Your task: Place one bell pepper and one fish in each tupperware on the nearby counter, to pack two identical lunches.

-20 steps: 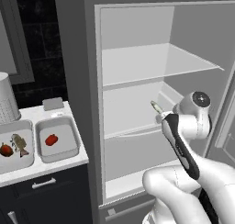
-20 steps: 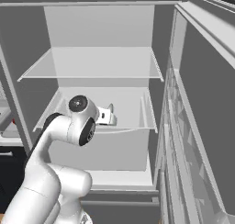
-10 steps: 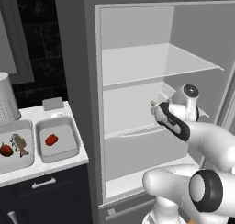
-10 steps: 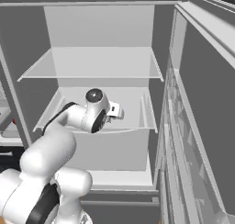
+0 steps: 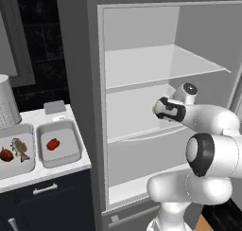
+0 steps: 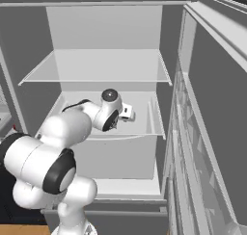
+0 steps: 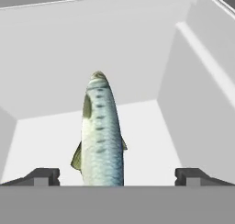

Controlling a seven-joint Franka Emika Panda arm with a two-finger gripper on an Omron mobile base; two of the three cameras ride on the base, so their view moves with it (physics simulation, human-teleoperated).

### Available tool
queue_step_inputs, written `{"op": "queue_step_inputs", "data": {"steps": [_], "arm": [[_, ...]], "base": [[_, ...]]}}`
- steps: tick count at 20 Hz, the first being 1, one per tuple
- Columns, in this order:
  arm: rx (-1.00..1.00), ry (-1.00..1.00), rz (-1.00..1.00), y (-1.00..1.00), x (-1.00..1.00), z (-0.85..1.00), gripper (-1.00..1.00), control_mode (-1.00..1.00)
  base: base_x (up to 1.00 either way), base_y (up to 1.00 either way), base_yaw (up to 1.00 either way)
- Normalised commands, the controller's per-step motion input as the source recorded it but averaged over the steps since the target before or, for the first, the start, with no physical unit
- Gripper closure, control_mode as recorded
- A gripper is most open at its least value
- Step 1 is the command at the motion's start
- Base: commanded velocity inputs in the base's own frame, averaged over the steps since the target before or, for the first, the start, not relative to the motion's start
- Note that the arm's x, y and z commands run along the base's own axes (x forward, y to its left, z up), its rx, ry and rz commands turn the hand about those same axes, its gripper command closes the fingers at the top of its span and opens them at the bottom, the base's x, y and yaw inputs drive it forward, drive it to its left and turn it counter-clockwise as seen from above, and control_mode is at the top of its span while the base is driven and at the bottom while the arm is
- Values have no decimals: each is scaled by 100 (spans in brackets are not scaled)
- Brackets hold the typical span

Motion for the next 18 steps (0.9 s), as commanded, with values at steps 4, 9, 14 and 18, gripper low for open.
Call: {"op": "queue_step_inputs", "data": {"steps": [4,9,14,18], "arm": [[0,0,0,0,22,-41,-100,-100],[0,0,0,6,3,-53,100,-100],[-2,0,0,28,-34,-41,100,-100],[0,0,4,23,-95,0,100,-100]], "base": [[0,0,0],[0,0,0],[0,0,0],[0,0,0]]}}
